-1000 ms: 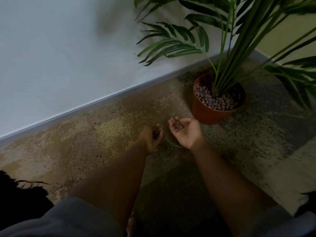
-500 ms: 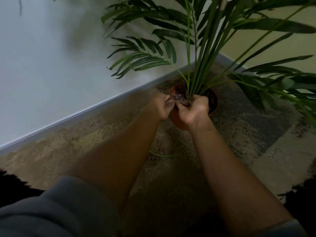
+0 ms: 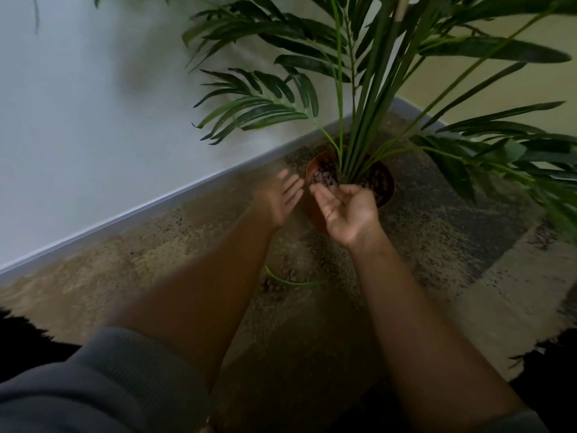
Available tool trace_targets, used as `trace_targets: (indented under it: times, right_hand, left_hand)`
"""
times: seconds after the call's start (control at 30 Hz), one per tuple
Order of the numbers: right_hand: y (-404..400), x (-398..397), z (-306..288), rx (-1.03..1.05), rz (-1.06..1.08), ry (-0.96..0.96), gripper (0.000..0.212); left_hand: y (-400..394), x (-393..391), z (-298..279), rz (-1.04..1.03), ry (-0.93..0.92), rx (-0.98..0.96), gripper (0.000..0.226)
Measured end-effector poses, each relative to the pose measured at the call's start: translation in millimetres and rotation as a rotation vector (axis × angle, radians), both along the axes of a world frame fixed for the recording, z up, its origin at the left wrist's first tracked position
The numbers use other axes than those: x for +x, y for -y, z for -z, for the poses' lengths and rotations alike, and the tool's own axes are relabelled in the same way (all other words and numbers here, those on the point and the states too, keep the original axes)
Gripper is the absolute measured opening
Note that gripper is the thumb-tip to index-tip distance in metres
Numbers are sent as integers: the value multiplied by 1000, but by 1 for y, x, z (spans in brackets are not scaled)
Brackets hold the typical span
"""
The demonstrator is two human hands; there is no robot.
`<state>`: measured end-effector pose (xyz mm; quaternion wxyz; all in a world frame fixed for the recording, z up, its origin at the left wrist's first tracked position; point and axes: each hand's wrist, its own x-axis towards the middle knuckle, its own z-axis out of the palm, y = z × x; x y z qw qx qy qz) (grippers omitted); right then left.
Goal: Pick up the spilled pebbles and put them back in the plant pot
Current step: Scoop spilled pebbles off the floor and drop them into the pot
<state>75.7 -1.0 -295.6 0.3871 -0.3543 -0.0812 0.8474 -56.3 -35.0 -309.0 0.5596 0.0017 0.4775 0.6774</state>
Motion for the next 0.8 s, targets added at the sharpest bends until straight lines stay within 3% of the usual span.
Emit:
trace_targets:
  times: [0.13,0.3,0.4,0.47,0.53,0.6,0.67,0.73,0.8]
  right_hand:
    - [25,-9,27,7,-183,212,31]
    - [47,-9,59,86,-380,598,28]
    - [60,-6,82,310,-563,972,18]
    - [66,-4,99,546,-681,1225,19]
    - [73,-3,111,773,-812,1399,23]
    - [82,-1,120,915,-863,1479,23]
    - [89,0,127,1067,-797,1512,18]
    - [94,0,133,1169,-771,1450,10]
    - [99,-1,138,1221,-874,1363,9]
  left_hand:
    - [32,-13,40,-42,-183,-244,36]
    - [68,-15,84,222,-571,-553,11]
    - [91,-6,87,339,-795,-626,15]
    - [100,-5,93,544,-969,-645,17]
    - [107,-1,94,725,-1032,-668,13]
    - [111,1,99,864,-1060,-648,22]
    - [114,5,102,875,-1124,-649,22]
    - [117,5,108,811,-1147,-690,26]
    - [117,5,114,798,-1176,-680,23]
